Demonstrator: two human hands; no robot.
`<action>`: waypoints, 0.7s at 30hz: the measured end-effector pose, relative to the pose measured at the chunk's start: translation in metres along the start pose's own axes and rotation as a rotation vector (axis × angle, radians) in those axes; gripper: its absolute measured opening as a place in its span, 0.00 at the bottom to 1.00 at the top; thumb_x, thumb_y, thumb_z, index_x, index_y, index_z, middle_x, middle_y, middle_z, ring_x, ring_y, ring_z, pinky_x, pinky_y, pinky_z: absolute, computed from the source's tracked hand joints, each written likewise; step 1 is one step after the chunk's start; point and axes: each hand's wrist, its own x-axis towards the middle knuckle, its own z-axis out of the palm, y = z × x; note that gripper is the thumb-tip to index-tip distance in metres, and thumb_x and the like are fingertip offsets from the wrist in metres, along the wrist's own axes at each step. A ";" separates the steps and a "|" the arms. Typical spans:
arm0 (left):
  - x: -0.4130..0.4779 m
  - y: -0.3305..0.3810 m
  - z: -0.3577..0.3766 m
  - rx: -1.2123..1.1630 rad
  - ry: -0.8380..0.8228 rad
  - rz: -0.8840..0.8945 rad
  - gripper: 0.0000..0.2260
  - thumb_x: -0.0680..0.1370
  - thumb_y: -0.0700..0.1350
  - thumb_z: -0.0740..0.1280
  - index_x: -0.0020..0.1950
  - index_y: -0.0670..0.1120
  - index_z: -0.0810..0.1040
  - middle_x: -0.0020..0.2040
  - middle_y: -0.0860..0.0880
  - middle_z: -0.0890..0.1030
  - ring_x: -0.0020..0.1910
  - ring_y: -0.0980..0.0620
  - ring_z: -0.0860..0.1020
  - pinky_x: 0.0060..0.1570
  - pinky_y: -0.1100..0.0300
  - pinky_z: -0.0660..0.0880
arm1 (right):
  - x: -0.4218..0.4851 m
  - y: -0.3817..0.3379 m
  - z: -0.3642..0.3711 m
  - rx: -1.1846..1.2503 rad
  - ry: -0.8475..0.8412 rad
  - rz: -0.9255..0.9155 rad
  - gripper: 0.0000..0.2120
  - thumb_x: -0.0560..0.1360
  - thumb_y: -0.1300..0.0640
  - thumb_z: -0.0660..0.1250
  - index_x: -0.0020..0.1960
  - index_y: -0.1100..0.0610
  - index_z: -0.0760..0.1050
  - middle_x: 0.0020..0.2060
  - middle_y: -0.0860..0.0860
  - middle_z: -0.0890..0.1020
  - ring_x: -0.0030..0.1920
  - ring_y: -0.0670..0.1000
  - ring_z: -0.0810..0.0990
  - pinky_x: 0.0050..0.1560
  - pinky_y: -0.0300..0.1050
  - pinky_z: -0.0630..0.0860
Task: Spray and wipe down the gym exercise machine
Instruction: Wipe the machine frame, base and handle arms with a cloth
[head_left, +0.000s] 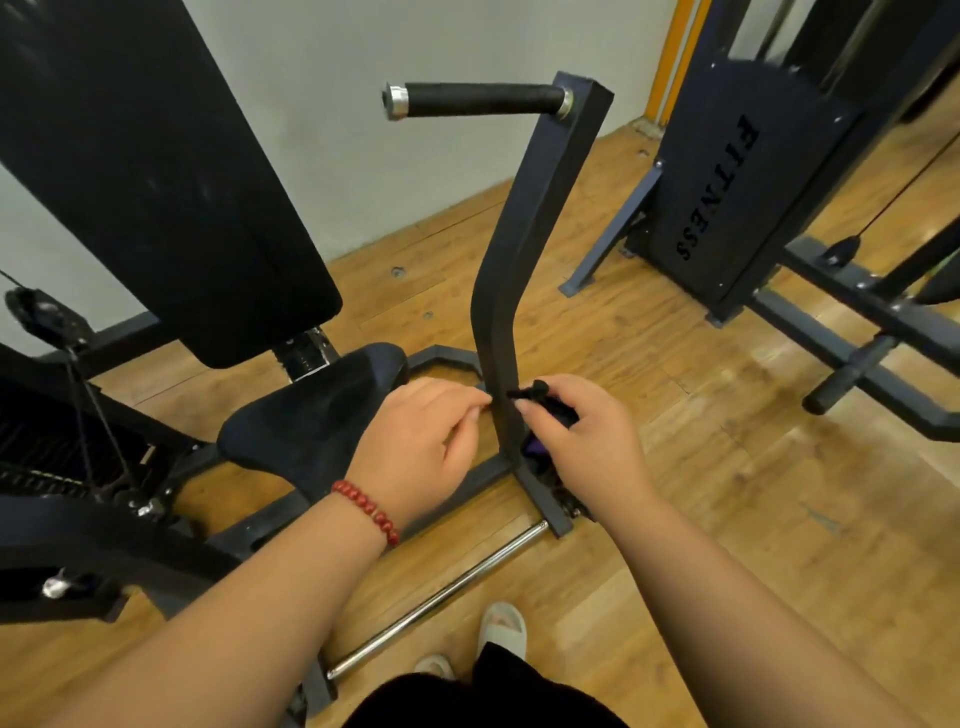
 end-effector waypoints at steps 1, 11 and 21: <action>0.004 0.001 -0.001 -0.001 0.010 0.008 0.16 0.79 0.48 0.56 0.55 0.47 0.82 0.48 0.53 0.83 0.50 0.55 0.79 0.54 0.58 0.73 | 0.001 -0.003 -0.002 0.056 0.010 0.058 0.05 0.77 0.53 0.68 0.51 0.49 0.81 0.44 0.44 0.82 0.48 0.44 0.80 0.51 0.44 0.78; 0.036 0.036 0.022 0.041 0.053 -0.063 0.16 0.79 0.48 0.56 0.56 0.46 0.82 0.49 0.52 0.83 0.52 0.56 0.78 0.54 0.58 0.72 | 0.035 0.002 -0.038 0.341 0.056 0.140 0.09 0.79 0.54 0.67 0.43 0.42 0.79 0.36 0.39 0.82 0.39 0.39 0.80 0.41 0.35 0.77; 0.135 0.120 0.107 0.139 0.048 -0.230 0.15 0.78 0.47 0.56 0.53 0.46 0.82 0.46 0.52 0.83 0.48 0.53 0.80 0.52 0.59 0.71 | 0.117 0.059 -0.153 0.374 -0.135 0.191 0.08 0.79 0.53 0.66 0.43 0.43 0.80 0.38 0.40 0.83 0.40 0.37 0.80 0.39 0.28 0.73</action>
